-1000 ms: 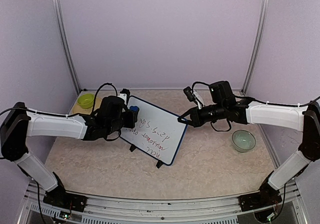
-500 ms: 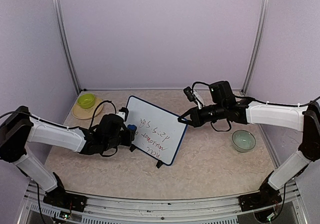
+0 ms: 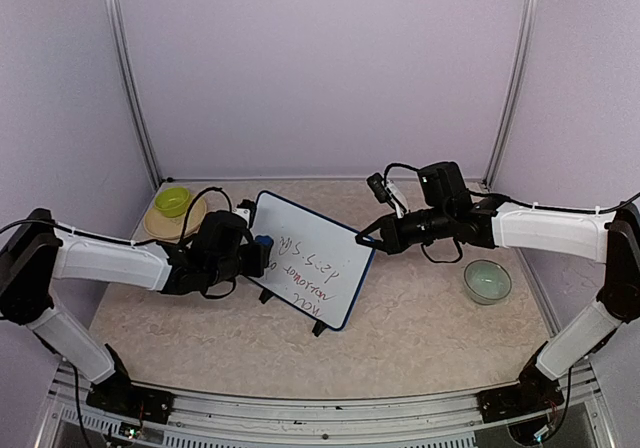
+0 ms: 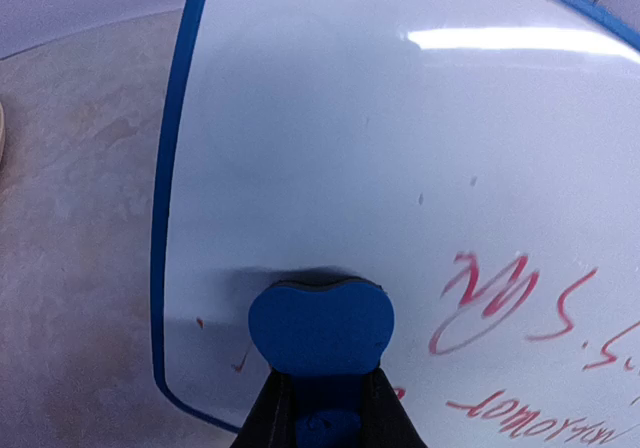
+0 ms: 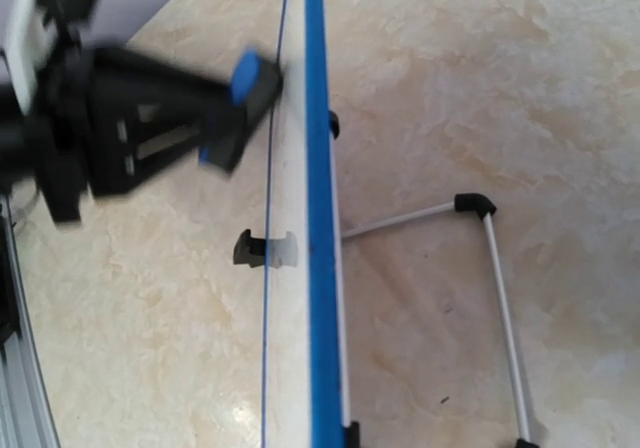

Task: Erase the whiteboard
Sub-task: Erase the center of the whiteboard.

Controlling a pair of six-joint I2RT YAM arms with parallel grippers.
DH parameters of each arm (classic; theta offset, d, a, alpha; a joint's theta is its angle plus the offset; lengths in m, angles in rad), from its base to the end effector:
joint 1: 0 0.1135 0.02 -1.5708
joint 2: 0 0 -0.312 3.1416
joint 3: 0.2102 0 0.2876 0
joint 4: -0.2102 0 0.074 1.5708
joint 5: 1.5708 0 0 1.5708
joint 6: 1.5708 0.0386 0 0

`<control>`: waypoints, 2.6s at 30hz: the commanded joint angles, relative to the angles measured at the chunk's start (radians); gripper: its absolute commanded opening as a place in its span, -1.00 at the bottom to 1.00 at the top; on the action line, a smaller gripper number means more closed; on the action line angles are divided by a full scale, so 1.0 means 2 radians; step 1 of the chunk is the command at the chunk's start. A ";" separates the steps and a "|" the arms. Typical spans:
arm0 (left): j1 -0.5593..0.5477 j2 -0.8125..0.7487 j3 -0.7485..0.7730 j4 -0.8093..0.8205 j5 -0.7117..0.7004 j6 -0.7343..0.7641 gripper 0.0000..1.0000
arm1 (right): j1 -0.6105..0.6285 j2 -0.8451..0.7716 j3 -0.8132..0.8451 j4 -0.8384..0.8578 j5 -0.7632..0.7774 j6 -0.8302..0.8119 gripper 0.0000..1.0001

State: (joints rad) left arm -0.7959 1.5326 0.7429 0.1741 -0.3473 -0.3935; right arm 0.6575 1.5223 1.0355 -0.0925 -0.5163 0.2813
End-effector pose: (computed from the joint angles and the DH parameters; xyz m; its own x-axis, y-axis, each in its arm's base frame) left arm 0.2464 -0.2329 0.2041 -0.5562 0.0527 -0.8294 0.2860 0.9491 -0.1315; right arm 0.2825 0.2422 0.2877 -0.6546 -0.2004 -0.7289 -0.7044 0.5116 0.4919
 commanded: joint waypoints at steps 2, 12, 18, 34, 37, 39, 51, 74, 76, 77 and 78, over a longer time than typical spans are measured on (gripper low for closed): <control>0.019 0.022 0.075 0.023 0.005 0.030 -0.67 | 0.014 0.009 -0.006 -0.041 -0.009 -0.040 -1.00; -0.002 0.038 0.066 0.027 0.015 0.033 -0.66 | 0.014 0.012 -0.009 -0.037 -0.009 -0.041 -1.00; -0.021 0.038 0.022 0.017 0.004 0.019 -0.67 | 0.014 0.013 -0.008 -0.037 -0.011 -0.041 -1.00; -0.022 0.016 0.001 0.020 0.012 0.003 -0.67 | 0.015 0.014 -0.005 -0.037 -0.012 -0.039 -1.00; -0.016 0.019 0.040 0.018 0.011 0.010 -0.67 | 0.015 0.015 -0.004 -0.039 -0.012 -0.039 -1.00; -0.010 0.024 0.066 0.017 0.017 0.027 -0.67 | 0.015 0.015 -0.002 -0.042 -0.012 -0.041 -1.00; -0.018 0.036 0.070 0.006 0.026 0.028 -0.67 | 0.015 0.011 -0.003 -0.047 -0.008 -0.045 -1.00; -0.010 0.035 0.075 0.018 0.020 0.033 -0.67 | 0.017 0.022 0.003 -0.044 -0.010 -0.041 -1.00; -0.008 0.041 0.097 0.017 0.021 0.041 -0.67 | 0.017 0.022 0.004 -0.046 -0.010 -0.041 -1.00; -0.007 0.045 0.107 0.017 0.022 0.043 -0.67 | 0.017 0.022 0.004 -0.047 -0.009 -0.042 -1.00; -0.006 0.047 0.112 0.016 0.022 0.045 -0.67 | 0.017 0.022 0.003 -0.047 -0.009 -0.042 -1.00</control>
State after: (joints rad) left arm -0.8207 1.5970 0.8841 0.1669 -0.3202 -0.3534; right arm 0.6590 1.5436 1.0519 -0.0956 -0.4931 0.2928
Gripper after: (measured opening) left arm 0.185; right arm 0.050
